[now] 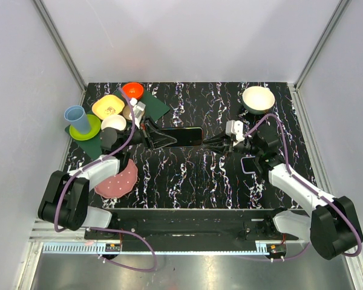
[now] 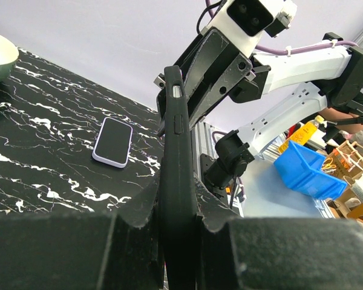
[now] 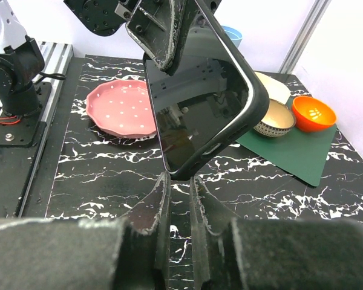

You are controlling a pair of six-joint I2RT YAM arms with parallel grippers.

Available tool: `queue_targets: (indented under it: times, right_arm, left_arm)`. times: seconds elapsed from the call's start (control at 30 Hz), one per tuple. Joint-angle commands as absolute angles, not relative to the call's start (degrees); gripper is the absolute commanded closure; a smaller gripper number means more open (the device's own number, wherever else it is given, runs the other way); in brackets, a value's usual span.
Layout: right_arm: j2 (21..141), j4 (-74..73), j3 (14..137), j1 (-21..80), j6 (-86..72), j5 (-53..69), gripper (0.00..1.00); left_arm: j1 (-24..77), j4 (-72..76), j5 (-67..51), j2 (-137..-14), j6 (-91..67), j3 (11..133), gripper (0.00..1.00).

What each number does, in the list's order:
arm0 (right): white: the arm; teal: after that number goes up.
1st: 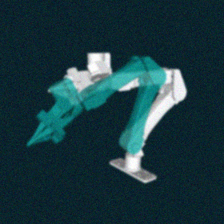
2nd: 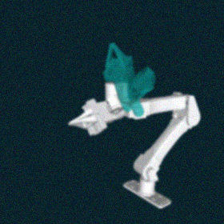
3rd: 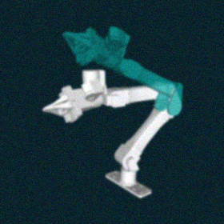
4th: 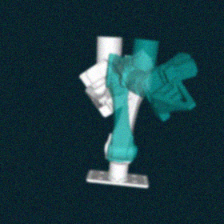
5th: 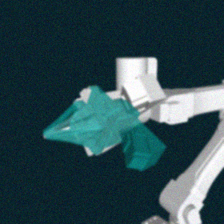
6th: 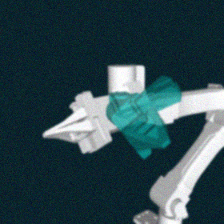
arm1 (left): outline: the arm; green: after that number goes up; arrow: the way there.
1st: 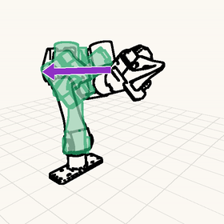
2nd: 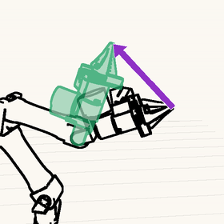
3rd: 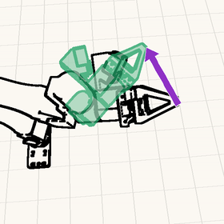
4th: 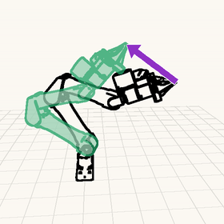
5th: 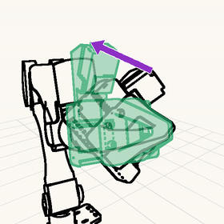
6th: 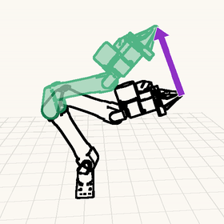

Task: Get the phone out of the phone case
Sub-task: Remove the phone case from the phone.

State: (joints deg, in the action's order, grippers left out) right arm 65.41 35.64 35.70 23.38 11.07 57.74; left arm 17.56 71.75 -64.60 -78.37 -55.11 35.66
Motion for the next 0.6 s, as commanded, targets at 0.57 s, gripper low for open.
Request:
queue_targets:
  times: [0.57]
  right_arm:
    - [65.7, 36.5, 35.8, 24.4, 17.7, 46.7, 1.00]
  left_arm:
    - [21.2, 87.4, -67.6, -78.4, -61.4, 38.8, 1.00]
